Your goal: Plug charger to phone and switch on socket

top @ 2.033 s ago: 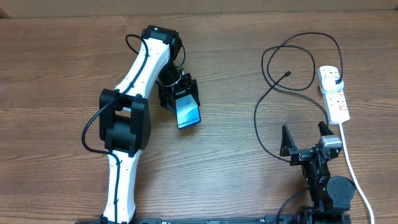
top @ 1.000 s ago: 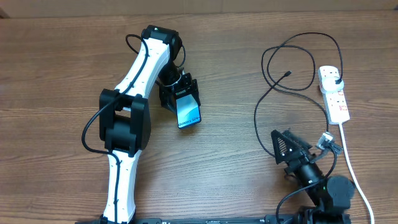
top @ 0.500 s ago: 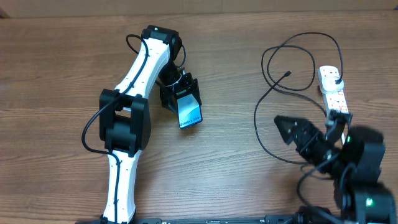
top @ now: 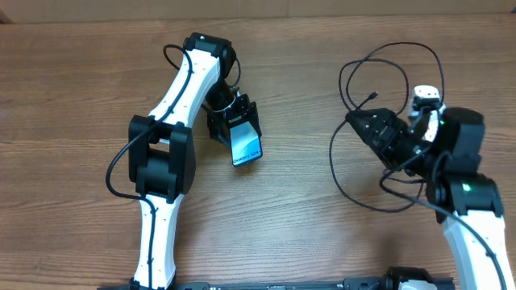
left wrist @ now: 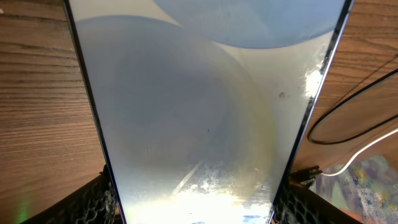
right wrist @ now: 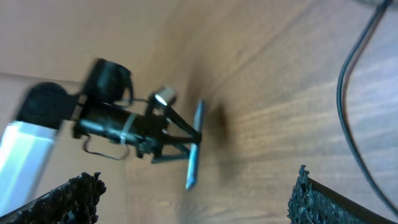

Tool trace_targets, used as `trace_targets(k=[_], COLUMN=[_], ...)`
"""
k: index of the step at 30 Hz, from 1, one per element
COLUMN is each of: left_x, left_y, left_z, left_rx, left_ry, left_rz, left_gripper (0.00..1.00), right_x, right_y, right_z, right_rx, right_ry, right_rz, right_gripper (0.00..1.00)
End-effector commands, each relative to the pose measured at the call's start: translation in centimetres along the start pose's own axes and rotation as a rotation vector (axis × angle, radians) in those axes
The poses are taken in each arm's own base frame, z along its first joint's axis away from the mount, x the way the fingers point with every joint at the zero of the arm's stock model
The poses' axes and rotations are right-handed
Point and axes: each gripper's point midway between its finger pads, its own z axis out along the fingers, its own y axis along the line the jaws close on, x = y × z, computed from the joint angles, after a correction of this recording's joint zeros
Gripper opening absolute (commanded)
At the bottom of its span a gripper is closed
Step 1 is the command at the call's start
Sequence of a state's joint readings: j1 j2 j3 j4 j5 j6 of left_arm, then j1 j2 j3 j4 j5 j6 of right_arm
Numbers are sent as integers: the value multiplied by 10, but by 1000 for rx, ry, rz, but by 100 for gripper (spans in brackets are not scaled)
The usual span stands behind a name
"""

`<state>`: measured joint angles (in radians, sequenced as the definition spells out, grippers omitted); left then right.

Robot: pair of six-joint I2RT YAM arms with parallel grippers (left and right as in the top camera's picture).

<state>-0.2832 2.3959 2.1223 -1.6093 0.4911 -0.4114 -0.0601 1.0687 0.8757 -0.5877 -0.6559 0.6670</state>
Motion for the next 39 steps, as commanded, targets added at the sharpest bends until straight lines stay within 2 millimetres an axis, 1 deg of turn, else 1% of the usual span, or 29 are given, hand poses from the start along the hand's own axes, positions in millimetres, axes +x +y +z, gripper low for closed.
trace_targets(k=[1, 5, 9, 10, 12, 15, 20, 26, 30, 34, 36, 39], left_x=[0, -1, -1, -1, -1, -1, -1, 0, 0, 0, 0, 2], left_y=[-8, -8, -8, -8, -8, -8, -8, -11, -11, -12, -12, -16], left_z=[-8, -8, -8, -8, -8, -8, -8, -9, -9, -9, -9, -9], left_rx=[43, 43, 43, 43, 43, 43, 44, 62, 64, 69, 70, 89], left_ry=[-8, -8, -9, -9, -9, -9, -8, -2, -3, -1, -1, 8], left_rz=[11, 14, 13, 13, 13, 13, 12, 13, 12, 12, 11, 12], left_gripper=[66, 66, 66, 66, 66, 66, 66, 66, 66, 66, 66, 66], right_x=[17, 35, 58, 64, 77, 89, 106, 109, 112, 125, 135, 144], right_y=[6, 5, -15, -16, -11, -7, 3, 25, 31, 29, 28, 28], right_z=[15, 26, 34, 36, 41, 44, 49, 56, 63, 77, 89, 106], right_rx=[4, 78, 273, 303, 331, 356, 363, 278, 259, 275, 284, 287], right_ry=[84, 102, 63, 54, 38, 9, -35, -40, -34, -4, 18, 20], right_rz=[8, 34, 94, 98, 92, 101, 100, 72, 62, 64, 54, 28], right_gripper=[100, 100, 100, 100, 100, 100, 100, 100, 100, 100, 100, 99])
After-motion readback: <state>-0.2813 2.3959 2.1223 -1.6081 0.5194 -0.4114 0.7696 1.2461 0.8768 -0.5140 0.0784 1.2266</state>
